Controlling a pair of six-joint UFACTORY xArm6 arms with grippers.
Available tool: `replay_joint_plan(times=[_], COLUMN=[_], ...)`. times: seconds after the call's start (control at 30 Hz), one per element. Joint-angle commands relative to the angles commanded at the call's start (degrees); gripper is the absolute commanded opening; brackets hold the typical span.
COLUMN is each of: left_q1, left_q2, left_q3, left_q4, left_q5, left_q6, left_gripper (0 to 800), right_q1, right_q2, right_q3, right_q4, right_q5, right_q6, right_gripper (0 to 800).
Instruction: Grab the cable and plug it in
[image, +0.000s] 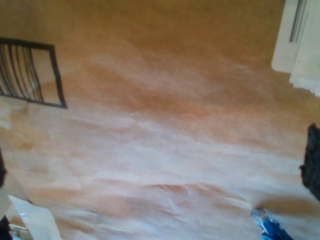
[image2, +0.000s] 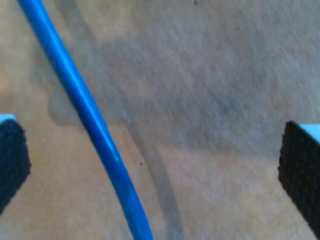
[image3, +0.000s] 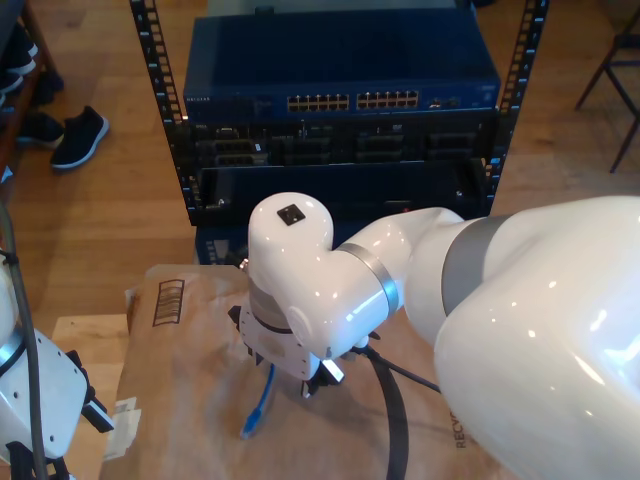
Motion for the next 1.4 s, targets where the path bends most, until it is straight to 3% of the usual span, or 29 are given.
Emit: replay_joint_plan(times=[0.23,0.33,0.37,0.47,0.5,0.67,0.77,0.83,1.1,1.2,1.33,1.4], left_q1=[0.0,0.0,0.0,0.0,0.0,-0.1,-2.1,-4.3,-5.5,-5.6,-5.5,-5.5], left_q2=[0.0,0.0,0.0,0.2,0.2,0.2,1.1,2.2,12.0,12.2,12.2,12.2], left_q3=[0.0,0.0,0.0,0.0,0.0,-0.7,-5.0,-8.5,-19.6,-20.8,-22.2,-22.5], left_q4=[0.0,0.0,0.0,0.0,0.0,-0.4,-4.2,-8.1,-25.4,-28.7,-32.3,-34.5], left_q5=[0.0,0.0,0.0,-0.4,-0.4,-0.4,0.5,2.1,11.9,12.0,12.4,14.1], left_q6=[0.0,0.0,0.0,0.1,0.0,-0.1,-0.1,-0.1,-0.1,0.2,0.3,0.4], left_gripper=[800,800,800,800,800,800,800,800,799,799,798,797], right_q1=[0.0,-0.1,-0.1,-0.3,-0.4,-1.8,-4.7,-7.0,-17.0,-17.8,-17.9,-17.8], right_q2=[1.8,1.9,1.8,1.6,1.6,1.2,0.4,-2.7,-22.6,-27.9,-30.7,-31.2], right_q3=[-0.5,-0.5,-0.5,-0.7,-1.3,-3.3,-3.4,-2.3,11.6,13.4,12.8,12.3], right_q4=[0.0,0.1,0.1,0.9,1.9,10.6,15.6,16.0,16.4,18.8,28.4,30.1], right_q5=[0.0,0.0,0.0,-0.3,-0.3,0.1,0.7,2.5,6.6,8.3,13.1,13.5], right_q6=[-0.1,-0.1,0.0,0.3,0.3,0.3,2.5,6.5,19.7,23.1,23.1,23.1], right_gripper=[554,450,399,54,18,0,0,0,1,1,1,1])
